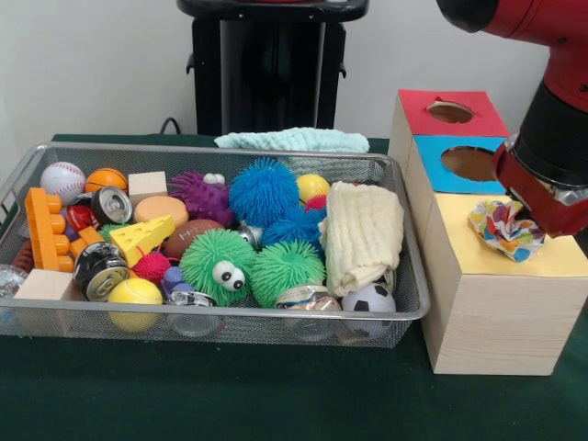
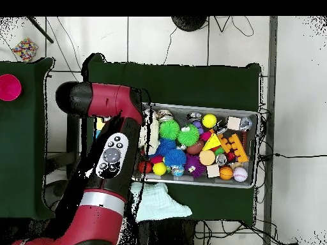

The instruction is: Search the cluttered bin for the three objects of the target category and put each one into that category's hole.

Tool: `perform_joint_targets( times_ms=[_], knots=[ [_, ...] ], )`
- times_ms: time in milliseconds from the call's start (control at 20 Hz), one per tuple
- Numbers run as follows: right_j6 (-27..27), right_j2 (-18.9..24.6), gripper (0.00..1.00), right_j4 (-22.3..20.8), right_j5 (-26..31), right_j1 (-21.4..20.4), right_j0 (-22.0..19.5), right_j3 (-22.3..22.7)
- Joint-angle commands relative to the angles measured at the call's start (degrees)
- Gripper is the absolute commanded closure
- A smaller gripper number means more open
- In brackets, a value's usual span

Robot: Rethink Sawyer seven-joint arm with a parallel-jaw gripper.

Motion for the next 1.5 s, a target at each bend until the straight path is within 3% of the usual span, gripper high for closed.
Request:
perform_joint_targets(
  times_ms=[50,900,950,1250,1400,1500],
  knots=[
    [5.16,3.33,1.00,-4.06,-1.44,9.42,-1.15,1.58],
    [5.23,4.07,1.00,-3.09,-6.48,11.89,-1.25,1.42],
    [3.09,5.61,0.00,-2.78,-6.10,11.32,-1.96,2.05],
    [0.99,6.31,0.00,-3.01,-4.63,11.05,-2.54,2.05],
    [5.55,3.77,0.00,-2.74,-3.19,11.86,-1.50,0.59],
    [5.45,3.83,0.00,-2.67,-2.89,11.62,-1.50,0.59]
  ],
)
